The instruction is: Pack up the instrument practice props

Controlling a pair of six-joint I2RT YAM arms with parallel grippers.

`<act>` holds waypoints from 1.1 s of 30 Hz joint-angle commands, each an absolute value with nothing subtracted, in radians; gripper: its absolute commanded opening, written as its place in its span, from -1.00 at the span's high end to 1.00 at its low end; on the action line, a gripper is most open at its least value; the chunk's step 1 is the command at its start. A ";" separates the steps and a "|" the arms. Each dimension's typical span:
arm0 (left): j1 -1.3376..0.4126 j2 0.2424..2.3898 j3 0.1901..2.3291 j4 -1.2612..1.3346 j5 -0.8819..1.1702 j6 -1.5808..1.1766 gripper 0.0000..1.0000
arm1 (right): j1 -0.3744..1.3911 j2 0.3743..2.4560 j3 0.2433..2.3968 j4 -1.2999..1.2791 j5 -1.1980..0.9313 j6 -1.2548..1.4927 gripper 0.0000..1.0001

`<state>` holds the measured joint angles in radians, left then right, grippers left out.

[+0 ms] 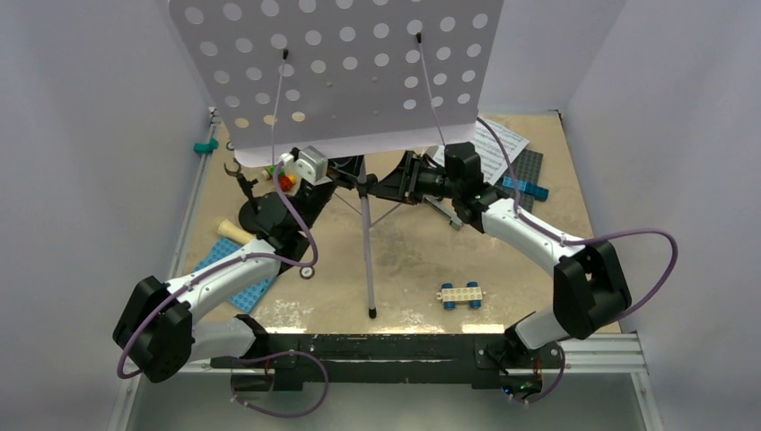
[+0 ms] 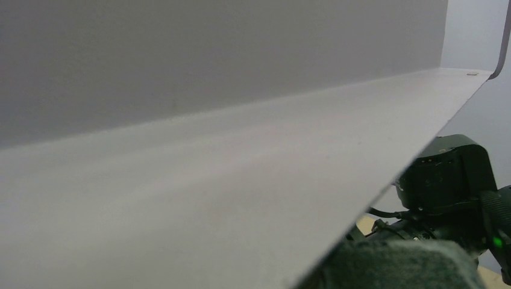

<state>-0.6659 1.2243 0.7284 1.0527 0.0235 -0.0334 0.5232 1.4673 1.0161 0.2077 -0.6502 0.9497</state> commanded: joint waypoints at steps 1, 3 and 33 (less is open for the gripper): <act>-0.675 1.215 0.722 0.961 0.104 -0.060 1.00 | 0.524 1.499 1.061 0.268 -0.681 0.970 0.23; -0.676 1.216 0.722 0.954 0.106 -0.060 1.00 | 0.525 1.509 1.061 0.292 -0.693 0.985 0.33; -0.689 1.241 0.729 0.868 0.142 -0.131 1.00 | 0.601 1.349 0.914 0.244 -0.254 0.374 1.00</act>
<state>-0.6662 1.2247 0.7547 0.9859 0.0380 -0.0658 0.6086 1.3838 0.9348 0.2859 -0.4175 0.5068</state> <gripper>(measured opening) 0.289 0.316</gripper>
